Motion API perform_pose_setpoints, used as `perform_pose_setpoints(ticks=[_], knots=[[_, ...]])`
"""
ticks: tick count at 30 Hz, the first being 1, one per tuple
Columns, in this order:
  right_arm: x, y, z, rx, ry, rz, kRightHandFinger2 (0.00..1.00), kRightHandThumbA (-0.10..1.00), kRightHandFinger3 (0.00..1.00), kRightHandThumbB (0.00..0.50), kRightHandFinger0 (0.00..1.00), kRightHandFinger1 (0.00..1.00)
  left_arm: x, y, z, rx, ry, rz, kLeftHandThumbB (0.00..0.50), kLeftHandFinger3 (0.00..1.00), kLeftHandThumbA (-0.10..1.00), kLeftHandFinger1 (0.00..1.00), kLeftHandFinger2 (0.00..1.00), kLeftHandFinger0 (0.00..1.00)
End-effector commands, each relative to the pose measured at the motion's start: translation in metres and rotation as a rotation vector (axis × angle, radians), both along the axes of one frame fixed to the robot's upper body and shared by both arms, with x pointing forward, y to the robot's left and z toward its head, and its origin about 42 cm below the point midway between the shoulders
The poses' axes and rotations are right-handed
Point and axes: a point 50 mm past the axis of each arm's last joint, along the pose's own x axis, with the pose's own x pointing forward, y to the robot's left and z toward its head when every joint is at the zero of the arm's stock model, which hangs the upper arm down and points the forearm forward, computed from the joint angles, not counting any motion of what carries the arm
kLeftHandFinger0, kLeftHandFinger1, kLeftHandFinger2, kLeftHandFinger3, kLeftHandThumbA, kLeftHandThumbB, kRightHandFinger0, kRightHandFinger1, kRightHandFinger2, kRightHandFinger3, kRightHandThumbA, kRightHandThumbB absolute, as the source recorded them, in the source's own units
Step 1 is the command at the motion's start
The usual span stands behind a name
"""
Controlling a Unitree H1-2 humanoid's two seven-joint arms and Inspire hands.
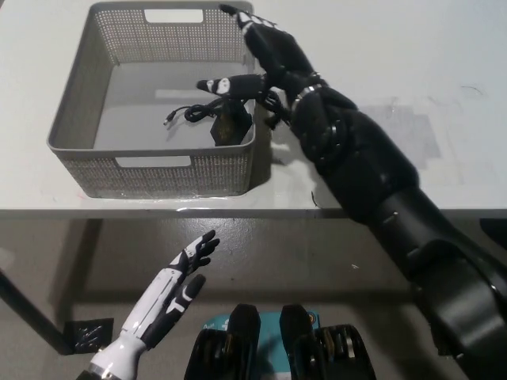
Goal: Use the right hand to pick up a black power cord and place it into a container on the left hand side
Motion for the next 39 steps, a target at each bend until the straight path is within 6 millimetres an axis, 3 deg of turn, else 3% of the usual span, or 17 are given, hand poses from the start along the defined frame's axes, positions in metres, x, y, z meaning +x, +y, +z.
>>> perform_pose_setpoints(ticks=[1, 6, 10, 14, 16, 17, 21, 24, 25, 28, 29, 31, 32, 35, 37, 39], knots=[[0.001, -0.005, 0.030, 0.024, -0.016, 0.017, 1.00, 1.00, 1.00, 0.442, 1.00, 1.00, 0.005, 0.000, 0.011, 0.026, -0.026, -0.025, 0.343, 1.00, 0.97, 1.00, 1.00, 1.00], [-0.002, -0.020, 0.035, 0.045, -0.050, 0.015, 1.00, 1.00, 1.00, 0.437, 1.00, 1.00, 0.006, -0.001, 0.015, 0.034, -0.022, -0.042, 0.344, 1.00, 0.96, 1.00, 1.00, 1.00], [-0.013, -0.046, 0.061, 0.155, -0.136, 0.029, 1.00, 1.00, 1.00, 0.387, 1.00, 1.00, 0.009, 0.002, 0.017, 0.047, -0.028, -0.049, 0.337, 1.00, 0.95, 1.00, 1.00, 1.00], [-0.022, -0.071, 0.078, 0.172, -0.171, -0.008, 1.00, 1.00, 1.00, 0.423, 1.00, 1.00, 0.008, 0.002, 0.017, 0.058, -0.017, -0.055, 0.340, 1.00, 0.96, 1.00, 1.00, 1.00], [-0.023, -0.078, 0.078, 0.185, -0.164, -0.012, 1.00, 1.00, 1.00, 0.413, 1.00, 1.00, 0.007, 0.001, 0.016, 0.057, -0.013, -0.056, 0.338, 1.00, 0.95, 1.00, 1.00, 1.00], [-0.023, -0.082, 0.076, 0.187, -0.156, -0.019, 1.00, 1.00, 1.00, 0.353, 1.00, 1.00, 0.006, 0.001, 0.016, 0.057, -0.008, -0.056, 0.340, 1.00, 0.94, 1.00, 1.00, 1.00], [-0.025, -0.098, 0.063, 0.164, -0.114, -0.053, 1.00, 0.97, 1.00, 0.361, 1.00, 1.00, 0.001, 0.000, 0.012, 0.060, 0.002, -0.051, 0.339, 1.00, 0.94, 1.00, 1.00, 1.00], [-0.034, -0.116, 0.047, 0.242, -0.096, -0.064, 1.00, 1.00, 1.00, 0.388, 1.00, 1.00, -0.003, 0.003, 0.011, 0.071, 0.004, -0.049, 0.338, 1.00, 0.94, 1.00, 1.00, 1.00], [-0.047, -0.126, 0.042, 0.354, -0.072, -0.063, 1.00, 1.00, 1.00, 0.434, 1.00, 1.00, -0.004, 0.003, 0.011, 0.074, 0.003, -0.047, 0.338, 1.00, 0.95, 1.00, 1.00, 1.00], [-0.078, -0.143, 0.030, 0.604, -0.092, 0.019, 1.00, 1.00, 1.00, 0.378, 1.00, 1.00, -0.003, 0.004, 0.011, 0.070, 0.004, -0.044, 0.344, 1.00, 0.95, 1.00, 1.00, 1.00], [-0.113, -0.152, 0.023, 0.729, -0.139, 0.073, 1.00, 1.00, 1.00, 0.361, 1.00, 1.00, -0.002, 0.006, 0.011, 0.070, -0.001, -0.042, 0.338, 1.00, 0.95, 1.00, 1.00, 1.00], [-0.136, -0.156, 0.019, 0.782, -0.166, 0.104, 1.00, 1.00, 1.00, 0.352, 1.00, 1.00, -0.001, 0.008, 0.011, 0.069, -0.002, -0.038, 0.338, 1.00, 0.95, 1.00, 1.00, 1.00], [-0.159, -0.161, 0.008, 0.837, -0.164, 0.142, 1.00, 1.00, 1.00, 0.301, 1.00, 1.00, -0.001, 0.008, 0.011, 0.066, -0.002, -0.040, 0.335, 1.00, 0.95, 1.00, 1.00, 1.00], [-0.209, -0.164, -0.028, 0.927, -0.124, 0.163, 1.00, 1.00, 1.00, 0.270, 1.00, 1.00, 0.000, 0.011, 0.009, 0.057, -0.005, -0.028, 0.342, 1.00, 0.94, 1.00, 1.00, 1.00], [-0.236, -0.165, -0.060, 0.932, -0.089, 0.162, 1.00, 1.00, 1.00, 0.290, 1.00, 1.00, 0.000, 0.014, 0.008, 0.048, -0.004, -0.021, 0.353, 1.00, 0.95, 1.00, 1.00, 1.00], [-0.248, -0.166, -0.077, 0.914, -0.070, 0.149, 1.00, 1.00, 1.00, 0.309, 1.00, 1.00, -0.003, 0.014, 0.006, 0.041, -0.001, -0.018, 0.353, 1.00, 0.95, 1.00, 1.00, 1.00]])
